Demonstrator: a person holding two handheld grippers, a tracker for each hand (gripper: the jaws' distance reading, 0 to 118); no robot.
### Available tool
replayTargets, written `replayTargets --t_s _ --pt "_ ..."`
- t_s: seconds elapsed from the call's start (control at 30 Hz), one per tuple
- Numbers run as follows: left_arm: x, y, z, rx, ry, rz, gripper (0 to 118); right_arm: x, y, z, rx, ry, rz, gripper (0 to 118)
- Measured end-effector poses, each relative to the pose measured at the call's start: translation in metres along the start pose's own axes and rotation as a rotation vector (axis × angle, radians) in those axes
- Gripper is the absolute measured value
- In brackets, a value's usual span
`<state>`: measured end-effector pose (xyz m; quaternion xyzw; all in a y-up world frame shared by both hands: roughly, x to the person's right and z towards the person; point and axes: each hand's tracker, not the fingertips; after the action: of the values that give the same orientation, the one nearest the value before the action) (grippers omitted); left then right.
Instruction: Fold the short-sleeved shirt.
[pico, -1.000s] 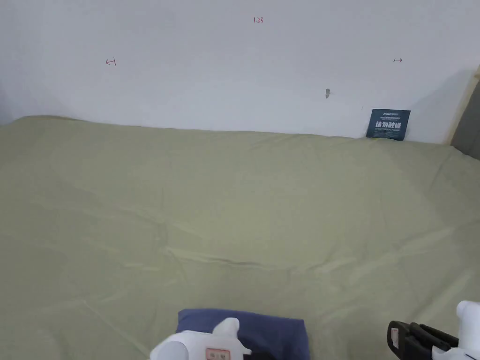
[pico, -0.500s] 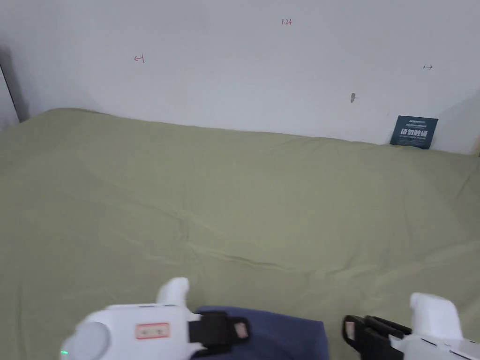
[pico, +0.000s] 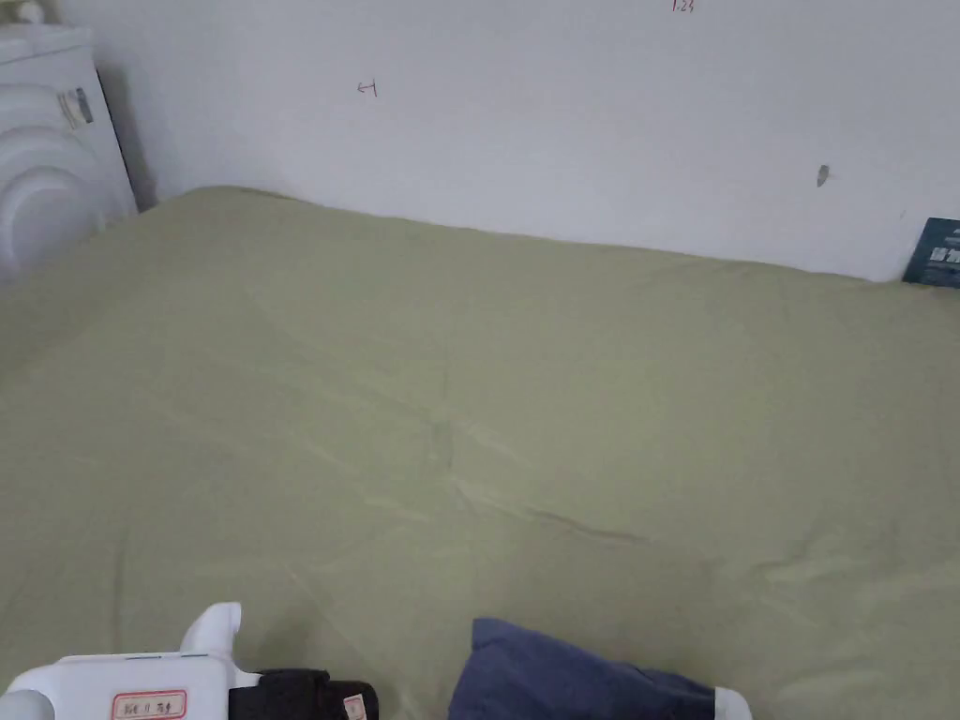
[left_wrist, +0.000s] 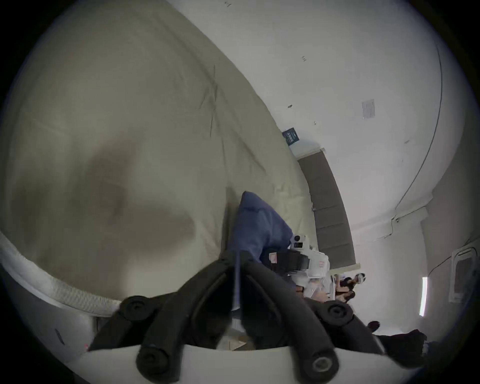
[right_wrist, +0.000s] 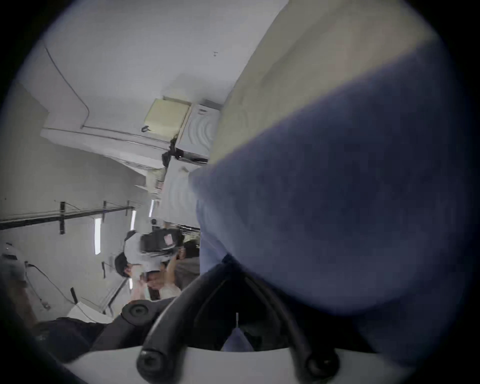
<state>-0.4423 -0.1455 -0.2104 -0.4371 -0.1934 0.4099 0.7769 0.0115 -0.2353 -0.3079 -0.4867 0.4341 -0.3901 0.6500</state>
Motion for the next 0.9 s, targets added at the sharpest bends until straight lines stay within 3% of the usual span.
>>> replayTargets --t_s 0.03,0.1,0.13,0.17,0.3,0.37,0.47,0.53,0.57,0.63,0.7,0.9 --pt "-0.002 0.000 -0.005 -0.009 -0.007 0.001 36 0.001 0.001 0.000 -0.006 0.015 -0.004 0" --pt "-0.003 0.001 -0.020 -0.052 -0.051 -0.019 52 0.000 0.004 0.002 -0.027 0.008 0.027 0" --pt "-0.001 0.001 -0.029 -0.070 -0.056 -0.023 81 0.000 0.004 0.004 -0.030 0.013 0.031 0" --pt "0.000 0.001 -0.038 -0.087 -0.072 -0.027 93 0.001 0.004 0.009 -0.021 0.010 0.034 0" --pt "0.004 -0.001 -0.083 -0.199 -0.017 -0.024 97 0.011 0.007 0.043 0.021 -0.044 0.003 0" --pt "0.012 -0.006 -0.099 -0.169 -0.106 -0.064 99 0.015 0.008 0.051 0.040 -0.046 -0.023 0" --pt "0.025 -0.012 -0.127 -0.162 -0.109 -0.078 99 0.012 0.006 0.052 0.030 -0.072 0.027 0" --pt "0.032 -0.015 -0.130 -0.148 -0.100 -0.097 97 0.012 0.004 0.050 0.038 -0.064 0.011 0" --pt "0.034 -0.015 -0.131 -0.150 -0.103 -0.096 87 0.012 0.002 0.050 0.045 -0.062 0.010 0" --pt "0.030 -0.012 -0.129 -0.161 -0.059 -0.032 14 0.013 -0.001 0.051 0.056 -0.056 0.018 0" --pt "0.019 -0.016 -0.133 -0.197 -0.071 0.032 14 0.012 0.000 0.051 0.061 -0.066 0.026 0" --pt "0.027 0.006 -0.120 -0.226 -0.068 -0.055 14 -0.007 -0.006 0.048 0.093 -0.118 0.135 0"
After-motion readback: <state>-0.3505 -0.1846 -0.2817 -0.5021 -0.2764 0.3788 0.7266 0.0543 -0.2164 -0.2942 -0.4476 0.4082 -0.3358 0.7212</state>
